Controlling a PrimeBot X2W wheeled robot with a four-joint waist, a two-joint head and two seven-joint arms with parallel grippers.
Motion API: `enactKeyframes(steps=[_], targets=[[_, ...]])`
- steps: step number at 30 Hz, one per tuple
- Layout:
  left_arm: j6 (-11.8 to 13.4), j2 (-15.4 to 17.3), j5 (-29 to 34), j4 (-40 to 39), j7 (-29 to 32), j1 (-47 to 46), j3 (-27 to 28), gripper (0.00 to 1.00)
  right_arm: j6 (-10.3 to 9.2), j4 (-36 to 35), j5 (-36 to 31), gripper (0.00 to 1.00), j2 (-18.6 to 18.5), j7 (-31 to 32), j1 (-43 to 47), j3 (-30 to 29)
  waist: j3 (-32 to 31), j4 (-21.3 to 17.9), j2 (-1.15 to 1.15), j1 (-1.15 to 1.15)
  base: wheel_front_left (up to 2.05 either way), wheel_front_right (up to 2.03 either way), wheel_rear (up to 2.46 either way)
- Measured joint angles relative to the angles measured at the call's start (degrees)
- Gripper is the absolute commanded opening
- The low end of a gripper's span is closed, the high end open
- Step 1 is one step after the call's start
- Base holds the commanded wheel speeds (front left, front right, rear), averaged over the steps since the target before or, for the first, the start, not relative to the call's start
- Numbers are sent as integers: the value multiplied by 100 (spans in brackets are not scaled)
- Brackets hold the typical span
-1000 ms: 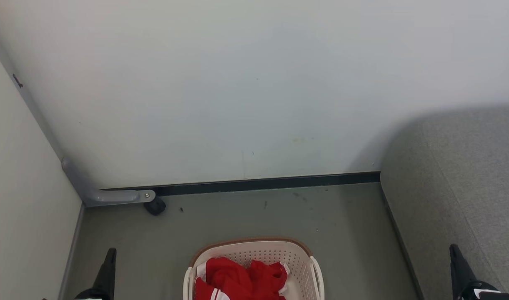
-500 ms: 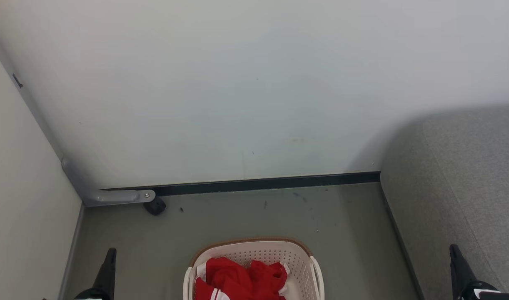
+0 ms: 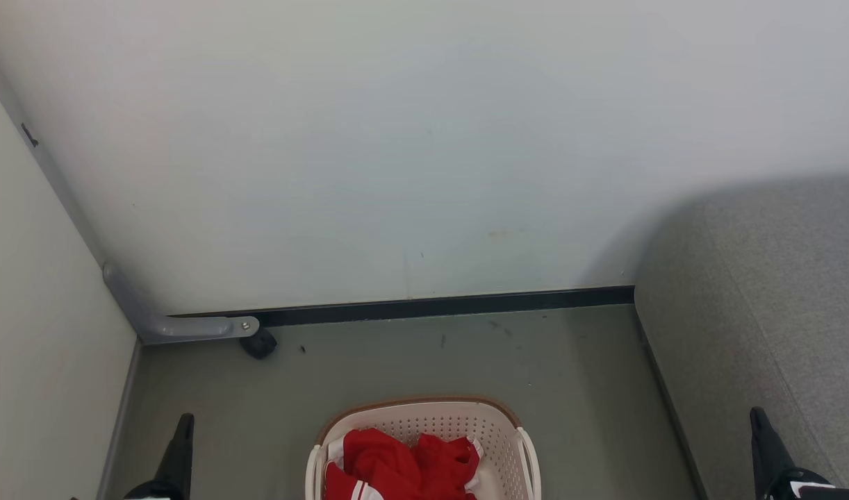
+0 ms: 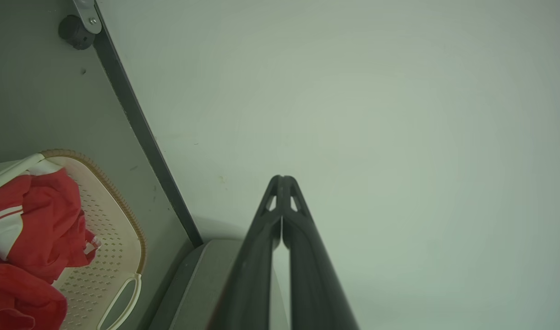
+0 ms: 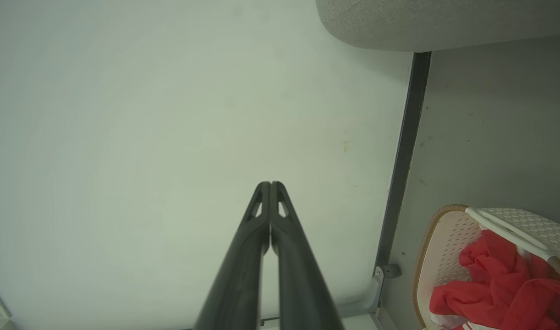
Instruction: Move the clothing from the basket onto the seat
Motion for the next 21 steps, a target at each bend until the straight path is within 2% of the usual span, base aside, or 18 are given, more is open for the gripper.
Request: enactKeyframes(steps=[20,21], targets=[[0,0,0,0,0,0,0,0,0,0,0,0,0,0,0,0,0,0,0,0,0,0,0],[2,-7,0,42,-1,24,-7,100,-2,44,-1,100,9,0,15,8,0,0,0,0,0,0,0]])
